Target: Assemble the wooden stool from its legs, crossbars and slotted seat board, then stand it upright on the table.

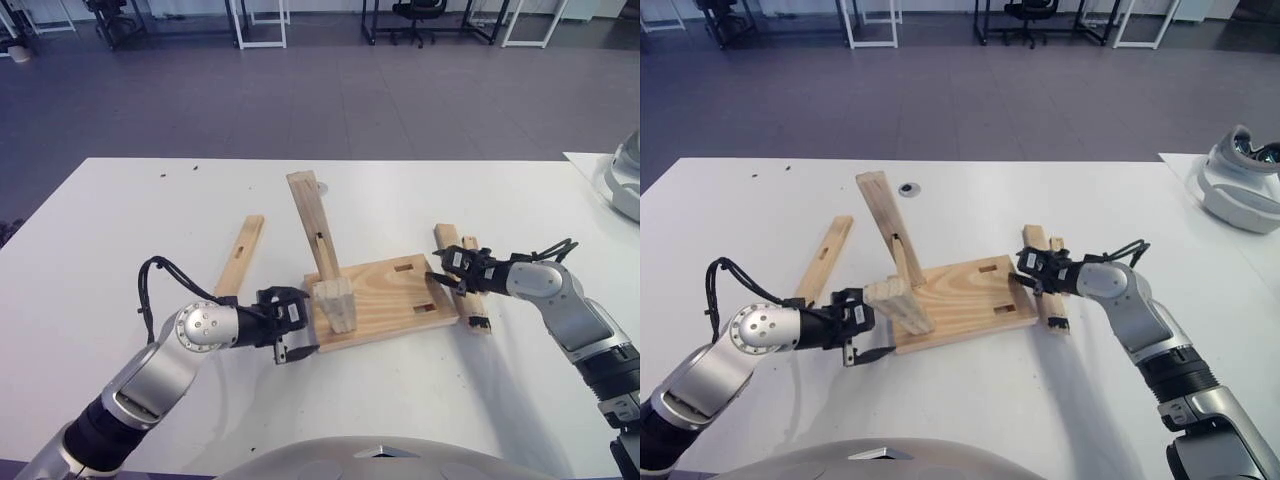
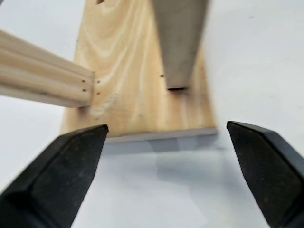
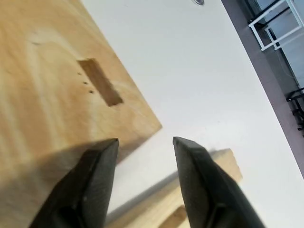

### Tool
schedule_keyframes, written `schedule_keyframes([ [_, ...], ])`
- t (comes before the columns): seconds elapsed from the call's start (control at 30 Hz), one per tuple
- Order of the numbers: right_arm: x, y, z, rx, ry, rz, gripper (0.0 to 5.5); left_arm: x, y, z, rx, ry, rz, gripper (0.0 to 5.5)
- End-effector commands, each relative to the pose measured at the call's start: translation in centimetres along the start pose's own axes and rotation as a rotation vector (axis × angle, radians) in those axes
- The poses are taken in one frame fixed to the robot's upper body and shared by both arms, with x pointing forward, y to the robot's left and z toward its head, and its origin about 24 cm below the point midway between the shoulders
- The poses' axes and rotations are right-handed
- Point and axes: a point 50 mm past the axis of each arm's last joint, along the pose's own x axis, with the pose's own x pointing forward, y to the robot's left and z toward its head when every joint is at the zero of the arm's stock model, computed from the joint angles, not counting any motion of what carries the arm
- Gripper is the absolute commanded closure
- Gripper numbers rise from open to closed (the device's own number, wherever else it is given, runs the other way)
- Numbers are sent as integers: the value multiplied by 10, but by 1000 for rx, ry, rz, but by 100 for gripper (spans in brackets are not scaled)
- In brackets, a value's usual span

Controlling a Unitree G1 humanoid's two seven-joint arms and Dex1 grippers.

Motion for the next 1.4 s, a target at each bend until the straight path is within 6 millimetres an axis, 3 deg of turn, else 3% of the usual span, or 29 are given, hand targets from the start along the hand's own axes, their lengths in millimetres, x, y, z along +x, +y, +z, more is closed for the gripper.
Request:
schedule_keyframes([
  [0.03,-5,22,3,16,-27,145,338,5,26,-22,7,109,146,89],
  [0.17,-17,45,20,28,-128,314,338,-8,60,-41,32,173,239,89],
  [0.23,-11,25,25,17,-143,160,338,-5,66,-36,31,123,246,89],
  [0.33,-8,-16,22,11,-95,-105,338,-4,57,-26,19,41,184,89],
  [0.43,-4,-30,7,10,-13,-188,338,-7,49,-24,23,29,129,89],
  [0.6,5,-4,-18,-35,102,12,338,-6,34,-20,28,31,39,89],
  [0.77,-1,6,-9,-16,24,114,338,6,33,-21,-13,19,47,89],
  [0.87,-4,18,2,23,-64,179,338,23,50,-17,-34,-15,110,89],
  [0.93,-4,24,5,30,-74,207,338,39,65,-1,-72,-113,129,89],
  [1.03,-16,32,12,17,-79,251,338,53,102,8,-118,-202,141,89],
  [1.13,-35,10,14,-7,-52,137,338,37,139,0,-81,-181,210,89],
  [1.23,-46,-27,17,30,-92,-42,338,-1,157,-17,-4,-112,282,89],
  [1.3,-45,-36,11,45,-84,-85,338,-21,152,-30,43,-51,272,89],
  [1.4,-25,-40,10,55,-105,-110,338,-35,125,-47,88,33,164,89],
])
